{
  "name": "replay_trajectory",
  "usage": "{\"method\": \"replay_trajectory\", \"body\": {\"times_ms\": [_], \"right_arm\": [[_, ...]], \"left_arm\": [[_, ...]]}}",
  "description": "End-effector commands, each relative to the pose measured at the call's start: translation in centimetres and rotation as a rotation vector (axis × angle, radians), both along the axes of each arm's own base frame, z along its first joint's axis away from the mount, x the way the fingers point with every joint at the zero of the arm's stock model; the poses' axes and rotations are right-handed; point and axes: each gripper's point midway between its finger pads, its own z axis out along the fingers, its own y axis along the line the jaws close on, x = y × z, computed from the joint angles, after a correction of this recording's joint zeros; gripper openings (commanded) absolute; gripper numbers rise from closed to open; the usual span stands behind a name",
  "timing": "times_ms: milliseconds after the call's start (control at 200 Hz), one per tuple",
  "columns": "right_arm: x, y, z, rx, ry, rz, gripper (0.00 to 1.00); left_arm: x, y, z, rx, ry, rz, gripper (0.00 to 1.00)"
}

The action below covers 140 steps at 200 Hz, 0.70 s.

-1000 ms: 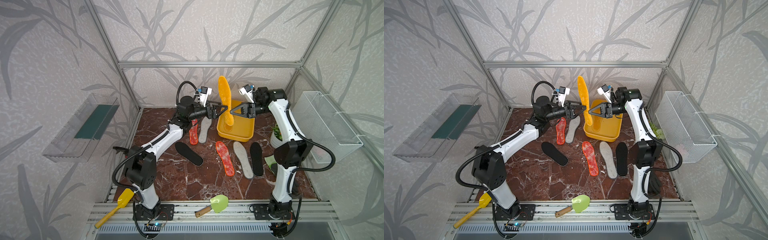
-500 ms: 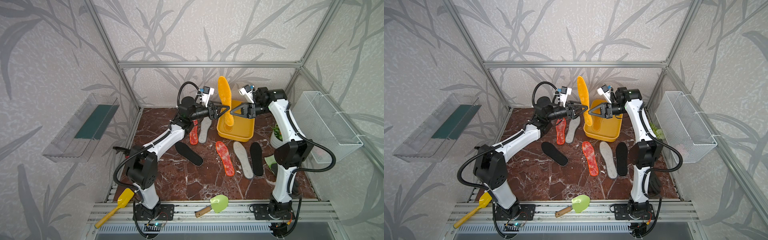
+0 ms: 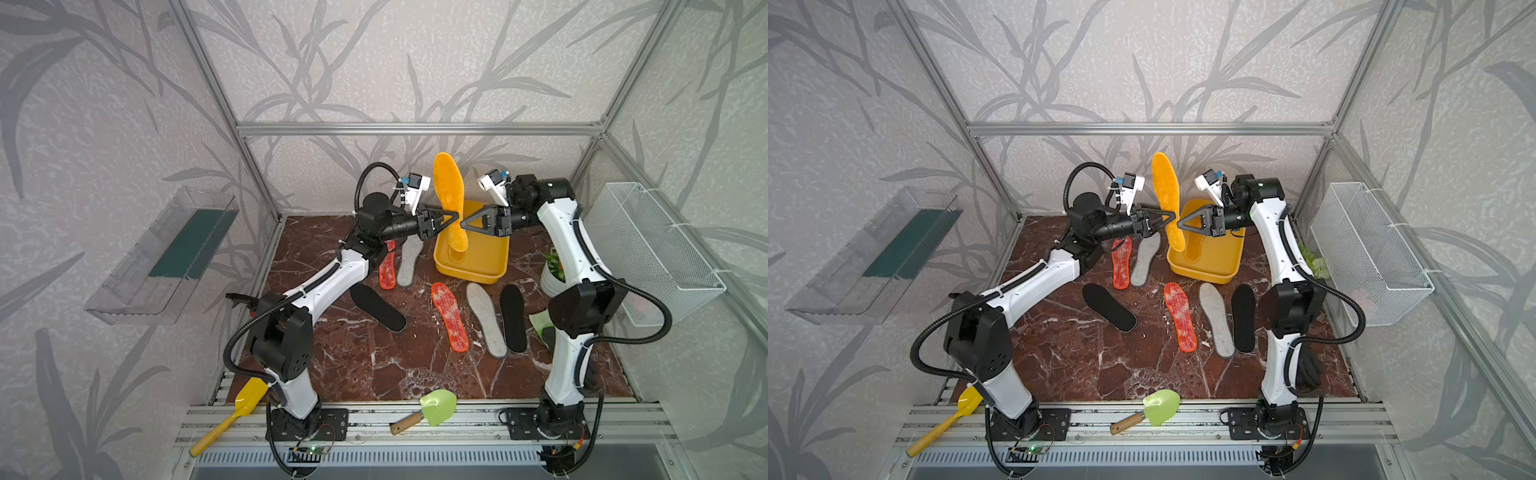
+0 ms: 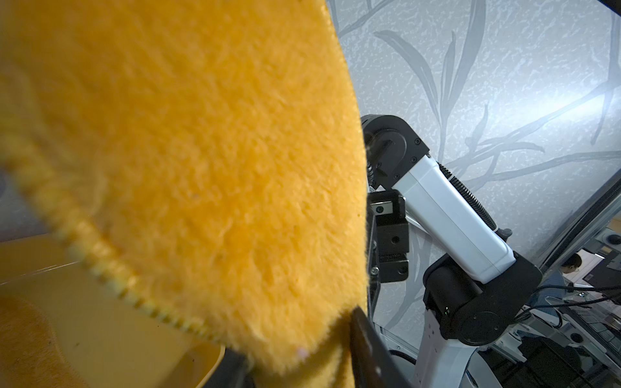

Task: Put the insoles into the storage box
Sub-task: Place the insole in the storage box.

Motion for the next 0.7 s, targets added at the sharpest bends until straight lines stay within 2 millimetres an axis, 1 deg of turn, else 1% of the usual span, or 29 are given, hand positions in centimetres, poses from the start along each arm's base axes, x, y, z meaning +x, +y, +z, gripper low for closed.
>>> {"method": "replay_trajectory", "body": {"times_ms": [0, 100, 165, 275, 340, 380, 440, 550, 695], "right_arm": [[-2.2, -0.2, 3.7, 0.153, 0.148, 0.012, 0.00], [-2.3, -0.2, 3.7, 0.153, 0.148, 0.012, 0.00], [-2.2, -0.2, 3.7, 0.153, 0.150, 0.012, 0.00], [-2.2, -0.2, 3.6, 0.147, 0.149, 0.011, 0.00], [-2.1, -0.2, 3.5, 0.141, 0.153, 0.012, 0.00], [-2.1, -0.2, 3.5, 0.140, 0.156, 0.013, 0.05], [-2.1, -0.2, 3.8, 0.140, 0.149, 0.013, 0.10], [-2.0, -0.4, 3.7, 0.118, 0.151, 0.006, 0.22], [-1.4, -1.4, 4.0, 0.119, 0.161, -0.020, 0.28]], "left_arm": [[-1.2, 0.3, 2.3, -0.013, -0.051, -0.014, 0.33], [-1.3, 0.3, 2.4, -0.011, -0.048, -0.012, 0.31], [-1.3, 0.3, 2.5, -0.012, -0.050, -0.012, 0.23], [-1.0, 0.4, 2.4, -0.012, -0.035, 0.001, 0.00], [-0.8, 0.4, 2.2, -0.008, -0.025, 0.008, 0.00], [-0.8, 0.4, 2.1, -0.005, -0.023, 0.007, 0.00], [-0.8, 0.4, 1.8, 0.003, -0.016, 0.008, 0.00], [-1.2, 0.7, 1.7, 0.008, -0.019, 0.016, 0.00], [-1.9, 1.3, 1.5, 0.035, -0.030, 0.027, 0.00]]}}
